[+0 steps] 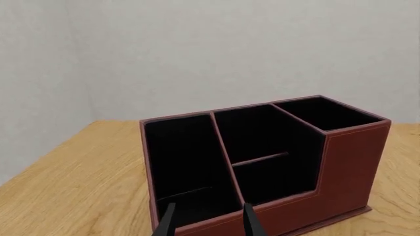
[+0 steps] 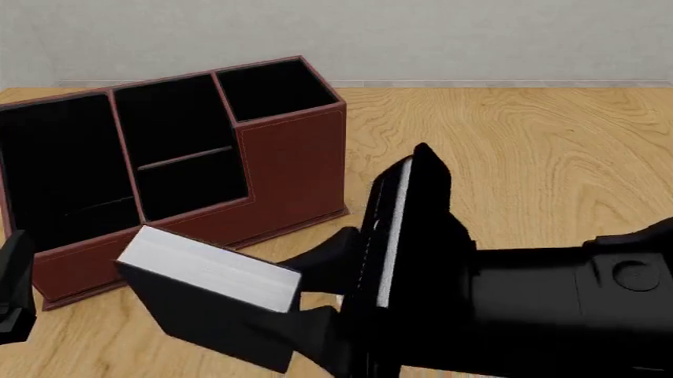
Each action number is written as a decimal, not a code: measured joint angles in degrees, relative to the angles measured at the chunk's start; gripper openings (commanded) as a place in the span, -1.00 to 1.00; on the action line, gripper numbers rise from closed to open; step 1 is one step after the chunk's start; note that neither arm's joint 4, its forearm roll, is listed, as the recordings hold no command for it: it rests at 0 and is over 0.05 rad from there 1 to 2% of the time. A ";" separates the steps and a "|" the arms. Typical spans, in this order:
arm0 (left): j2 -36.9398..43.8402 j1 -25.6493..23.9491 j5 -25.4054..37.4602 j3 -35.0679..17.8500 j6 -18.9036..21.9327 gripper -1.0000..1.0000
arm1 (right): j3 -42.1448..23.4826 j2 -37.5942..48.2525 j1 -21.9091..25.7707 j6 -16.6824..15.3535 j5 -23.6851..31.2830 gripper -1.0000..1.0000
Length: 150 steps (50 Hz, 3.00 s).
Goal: Pick up the book and place it in the right compartment of the caddy.
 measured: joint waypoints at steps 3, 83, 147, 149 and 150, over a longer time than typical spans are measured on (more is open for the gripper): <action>0.00 -0.06 0.00 -0.01 -0.02 1.00 | -0.90 -1.85 -0.64 -0.26 2.01 -1.00; 0.00 -4.43 1.64 0.00 0.22 1.00 | -50.04 9.13 -17.77 -6.24 38.31 -1.00; 0.00 -13.86 5.88 0.02 3.94 1.00 | -77.45 39.42 -29.27 -3.45 38.30 -1.00; 0.00 -13.85 5.98 0.02 3.98 1.00 | -78.00 40.15 -29.65 -3.42 38.25 -1.00; 0.00 -13.84 6.03 0.02 4.01 1.00 | -78.24 40.50 -29.82 -3.39 38.20 -1.00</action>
